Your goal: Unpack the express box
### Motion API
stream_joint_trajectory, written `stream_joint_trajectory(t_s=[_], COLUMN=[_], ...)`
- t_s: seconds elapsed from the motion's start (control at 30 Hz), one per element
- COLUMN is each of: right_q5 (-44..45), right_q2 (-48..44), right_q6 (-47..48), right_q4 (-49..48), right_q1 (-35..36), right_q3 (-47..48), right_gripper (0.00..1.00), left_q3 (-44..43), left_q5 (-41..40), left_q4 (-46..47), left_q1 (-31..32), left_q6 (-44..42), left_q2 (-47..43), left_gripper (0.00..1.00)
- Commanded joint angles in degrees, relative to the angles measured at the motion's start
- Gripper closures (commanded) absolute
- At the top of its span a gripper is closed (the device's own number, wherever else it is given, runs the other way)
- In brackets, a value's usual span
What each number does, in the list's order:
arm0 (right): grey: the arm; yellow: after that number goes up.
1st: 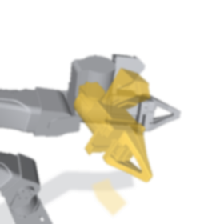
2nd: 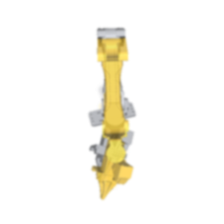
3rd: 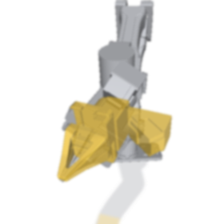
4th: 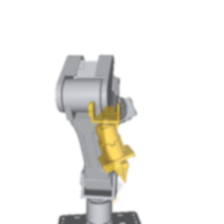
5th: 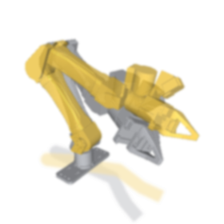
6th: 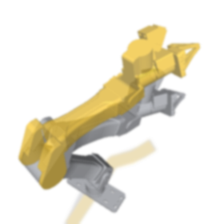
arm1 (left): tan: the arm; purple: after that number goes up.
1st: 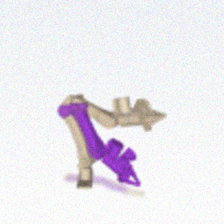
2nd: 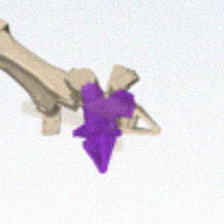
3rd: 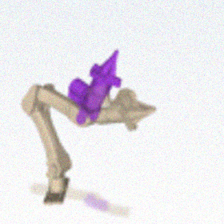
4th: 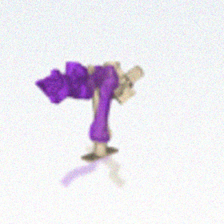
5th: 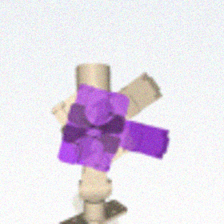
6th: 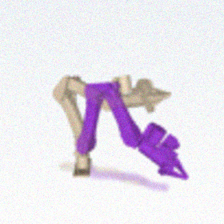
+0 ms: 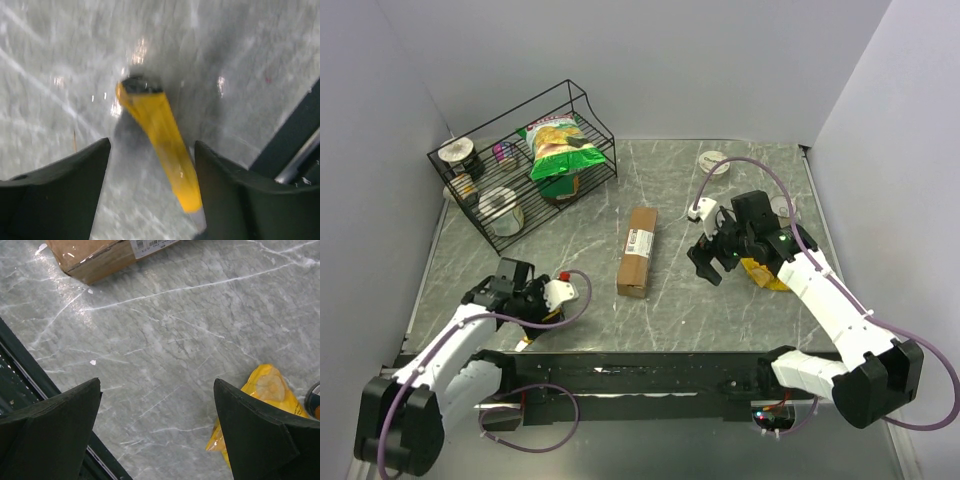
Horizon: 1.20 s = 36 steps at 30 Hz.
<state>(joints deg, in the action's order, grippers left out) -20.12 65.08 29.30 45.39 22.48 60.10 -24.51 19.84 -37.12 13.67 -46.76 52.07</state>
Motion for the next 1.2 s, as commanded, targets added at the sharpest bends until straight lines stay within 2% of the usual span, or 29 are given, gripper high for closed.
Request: stream_joint_trajectory(t_s=[0.0, 0.03, 0.1, 0.13, 0.23, 0.33, 0.47, 0.53, 0.63, 0.77, 0.9, 0.93, 1.07, 1.17], right_q5=[1.0, 1.1, 1.9, 2.3, 3.5, 4.2, 2.1, -2.7, -10.2, -17.2, -18.7, -19.2, -20.5, -20.9], right_q2=[-0.3, -0.3, -0.2, 0.0, 0.8, 1.6, 2.0, 1.5, -1.3, -5.7, -4.3, -3.4, 2.1, 4.4], right_q6=[0.3, 0.4, 0.7, 0.8, 0.8, 0.2, -0.5, 1.4, 4.3, 11.6, 20.4, 21.6, 28.2, 34.1], right_q4=[-2.1, -2.1, -2.3, -2.3, -2.7, -2.8, -1.2, -0.2, -2.7, -9.0, -13.5, -13.7, -12.6, -10.9], right_q1=[0.0, 0.0, -0.1, -0.1, -0.1, -0.4, -1.5, -1.7, -1.6, 0.6, 5.5, 6.6, 11.8, 13.9], right_q3=[1.8, 1.9, 2.0, 2.2, 2.8, 3.8, 7.0, 9.1, 8.6, 4.4, 3.4, 3.9, 7.1, 8.0], right_gripper=[0.0, 0.0, 0.0, 0.0, 0.0, 0.0, 0.0, 0.0, 0.0, 0.0, 0.06, 0.07, 0.16, 0.19], left_q3=[0.9, -0.1, -1.4, -2.1, -5.6, -12.5, -21.1, -25.8, -31.4, -36.3, -41.8, -45.5, -53.5, -57.5], left_q5=[-2.9, -2.5, -5.1, -5.4, -5.0, -1.1, 5.2, 9.1, 14.2, 21.3, 24.1, 25.0, 26.2, 27.6], left_q4=[9.0, 8.5, 13.4, 14.4, 18.3, 18.8, 13.3, 7.3, -3.7, -10.9, -14.6, -15.8, -26.0, -28.5], left_q1=[4.4, 4.9, 6.4, 7.6, 9.5, 11.3, 12.5, 12.5, 12.5, 12.5, 12.5, 12.5, 13.4, 13.4], left_q6=[0.0, -0.3, 2.5, 2.6, 4.0, 5.0, 6.2, 6.9, 4.6, 3.2, 1.0, 1.1, -3.7, -4.6], left_q2=[5.6, 9.0, 12.8, 16.8, 24.1, 28.4, 30.1, 29.6, 28.2, 26.8, 28.5, 29.5, 36.0, 37.7], left_gripper=[0.37, 0.5, 0.62, 0.75, 0.86, 0.95, 0.99, 0.99, 0.99, 0.99, 0.99, 0.99, 0.99, 0.99])
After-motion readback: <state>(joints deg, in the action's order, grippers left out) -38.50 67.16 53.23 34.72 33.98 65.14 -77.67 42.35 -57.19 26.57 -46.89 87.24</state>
